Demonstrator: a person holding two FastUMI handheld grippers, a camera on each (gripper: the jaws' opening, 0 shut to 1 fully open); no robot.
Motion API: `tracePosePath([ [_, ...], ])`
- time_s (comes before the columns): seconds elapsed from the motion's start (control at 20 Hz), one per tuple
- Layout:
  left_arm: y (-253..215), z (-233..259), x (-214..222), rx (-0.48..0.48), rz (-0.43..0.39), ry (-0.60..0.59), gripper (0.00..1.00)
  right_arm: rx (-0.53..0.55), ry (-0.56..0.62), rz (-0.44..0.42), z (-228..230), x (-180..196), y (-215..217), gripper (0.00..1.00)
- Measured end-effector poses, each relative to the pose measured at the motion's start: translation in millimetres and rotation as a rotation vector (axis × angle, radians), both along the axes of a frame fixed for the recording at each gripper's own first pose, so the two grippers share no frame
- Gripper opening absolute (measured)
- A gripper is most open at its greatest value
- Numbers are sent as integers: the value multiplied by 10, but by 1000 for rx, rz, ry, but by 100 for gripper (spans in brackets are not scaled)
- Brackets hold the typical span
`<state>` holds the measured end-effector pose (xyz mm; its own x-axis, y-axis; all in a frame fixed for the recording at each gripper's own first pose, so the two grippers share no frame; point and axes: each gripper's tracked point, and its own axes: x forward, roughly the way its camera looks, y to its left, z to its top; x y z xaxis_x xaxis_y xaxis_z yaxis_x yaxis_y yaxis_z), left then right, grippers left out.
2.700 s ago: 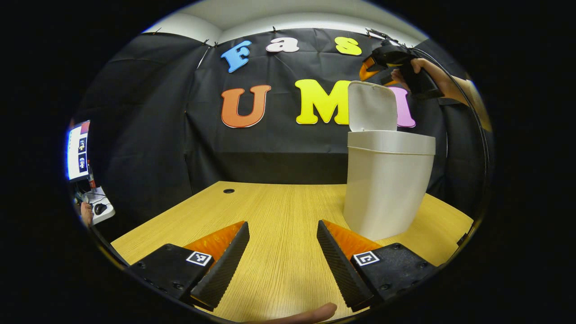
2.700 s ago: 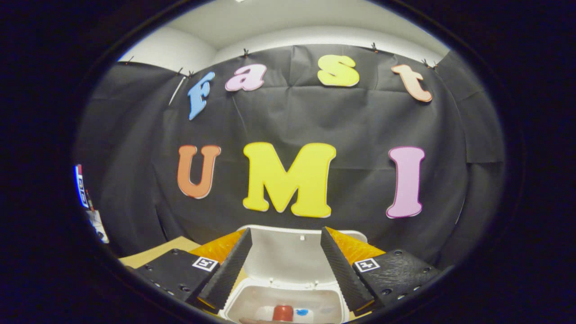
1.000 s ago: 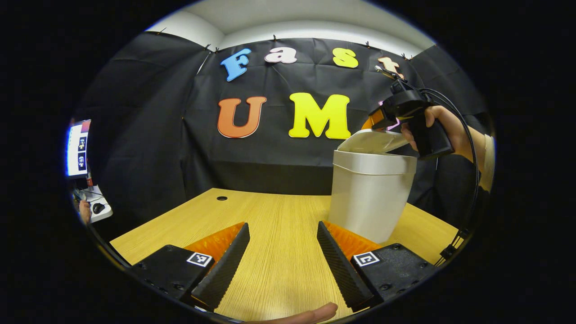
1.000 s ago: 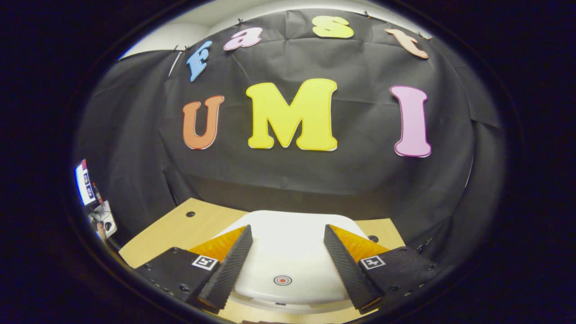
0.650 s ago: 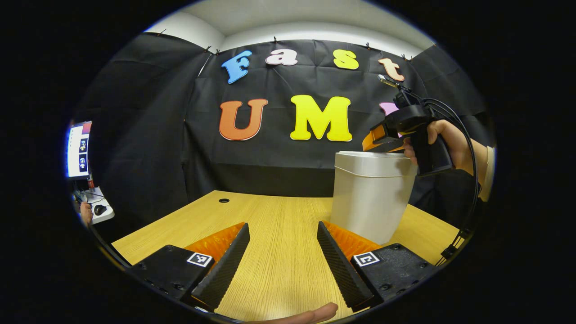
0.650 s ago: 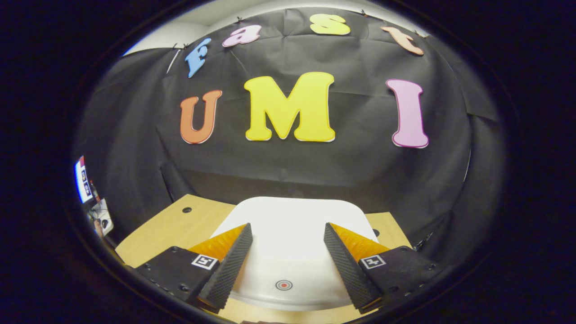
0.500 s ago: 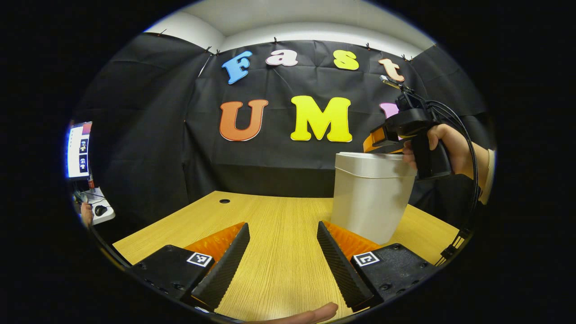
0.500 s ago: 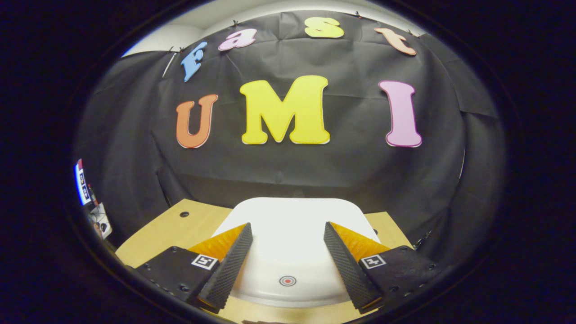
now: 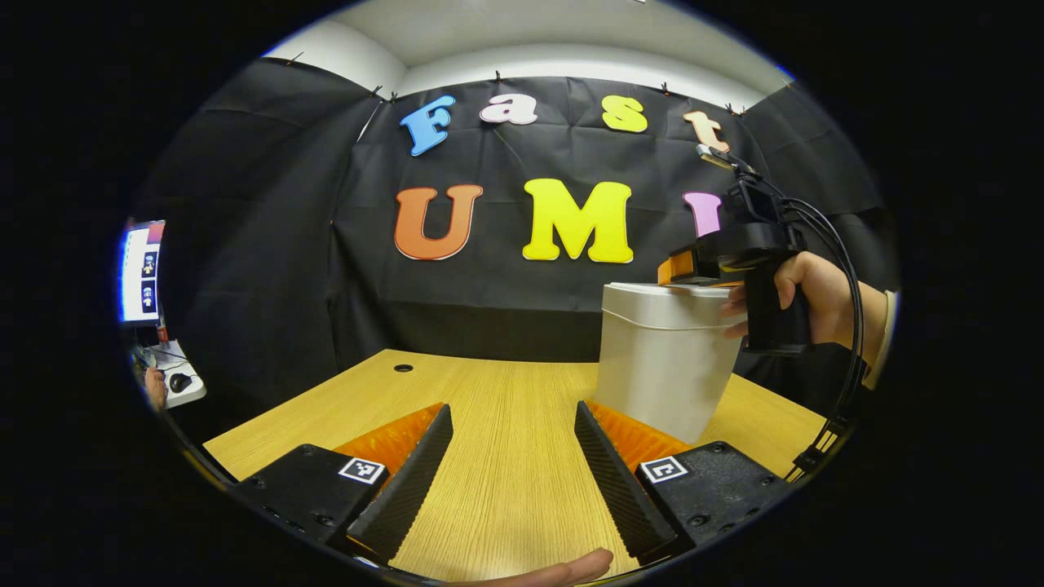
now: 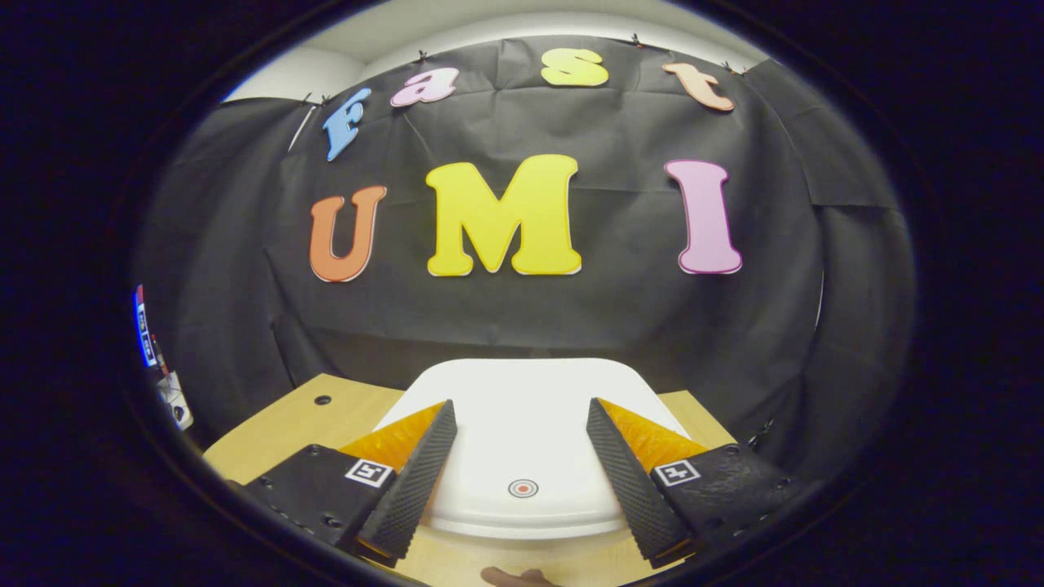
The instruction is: Press the lid of the desktop garbage bin to open it, pick up the crumpled paper on the desktop and throw it into the bin, then pick up the pop can on the desktop and drop it into the bin, and finally close the garbage bin lid.
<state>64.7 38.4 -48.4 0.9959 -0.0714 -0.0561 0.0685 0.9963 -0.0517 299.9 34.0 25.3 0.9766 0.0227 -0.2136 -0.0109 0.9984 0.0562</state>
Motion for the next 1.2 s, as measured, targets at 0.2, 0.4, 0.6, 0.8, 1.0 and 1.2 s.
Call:
tracePosePath([
  [0.2, 32, -33, 24, -1, 12, 11, 97, -23, -105, 21, -7, 15, 18, 100],
  [0.4, 33, -121, 61, -19, 22, 38, 98, -10, -113, 11, -66, 51, 5, 100],
  [0.6, 52, -207, 103, -30, 38, 68, 98, -8, -115, 10, -68, 50, 20, 100],
  [0.8, 140, -292, 127, -40, 75, 97, 98, 35, -108, -30, -5, 1, -9, 99],
  [1.0, 164, -317, 143, -44, 87, 106, 98, -25, -119, -40, 23, -88, 33, 99],
  [1.2, 290, -308, 154, -3, 133, 97, 98, -24, -85, -38, 64, -116, 8, 98],
])
